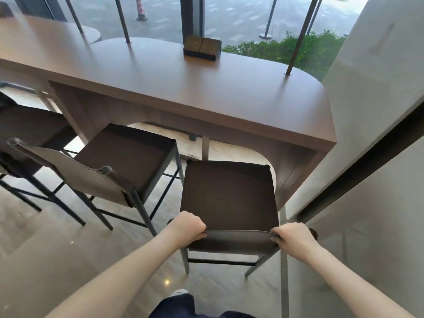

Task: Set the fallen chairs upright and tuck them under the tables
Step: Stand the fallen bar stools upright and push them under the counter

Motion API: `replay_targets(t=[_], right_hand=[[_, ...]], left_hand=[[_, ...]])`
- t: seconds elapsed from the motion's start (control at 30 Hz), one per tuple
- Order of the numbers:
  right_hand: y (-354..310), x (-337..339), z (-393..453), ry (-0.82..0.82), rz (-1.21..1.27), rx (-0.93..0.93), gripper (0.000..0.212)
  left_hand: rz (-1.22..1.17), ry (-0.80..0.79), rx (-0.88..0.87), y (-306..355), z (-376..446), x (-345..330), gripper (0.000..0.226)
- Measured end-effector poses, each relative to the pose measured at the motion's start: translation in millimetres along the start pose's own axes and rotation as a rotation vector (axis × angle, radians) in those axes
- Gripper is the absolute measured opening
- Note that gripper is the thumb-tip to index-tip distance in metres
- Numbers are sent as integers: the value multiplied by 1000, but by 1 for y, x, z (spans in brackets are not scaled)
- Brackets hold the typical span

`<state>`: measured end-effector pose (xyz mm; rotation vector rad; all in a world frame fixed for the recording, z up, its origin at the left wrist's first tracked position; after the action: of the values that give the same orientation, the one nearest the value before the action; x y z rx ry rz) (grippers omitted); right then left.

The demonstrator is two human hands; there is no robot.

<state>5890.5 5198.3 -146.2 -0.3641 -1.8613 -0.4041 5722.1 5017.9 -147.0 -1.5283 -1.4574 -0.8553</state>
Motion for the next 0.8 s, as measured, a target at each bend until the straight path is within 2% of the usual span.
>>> replay_targets(t=[0.27, 0.47, 0.8], right_hand=[[-21, 3, 7, 54, -63, -16, 33], [-41, -3, 19, 28, -87, -73, 27], [-58, 4, 21, 4, -41, -134, 24]], left_hand=[[103, -2, -62, -31, 1, -2, 41], [153, -38, -91, -62, 2, -7, 42], [199, -5, -195, -85, 12, -14, 41]])
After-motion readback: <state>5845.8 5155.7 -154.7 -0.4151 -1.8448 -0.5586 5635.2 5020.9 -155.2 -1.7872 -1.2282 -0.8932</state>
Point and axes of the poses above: each hand's wrist, its own z-axis towards the middle knuckle, its own x-axis out of the back of the hand, y = z × x, the point moved 7 cm from there along z, towards the middle knuckle, and after that the axes turned 6 degrees about -x, right-handed, at the moved point
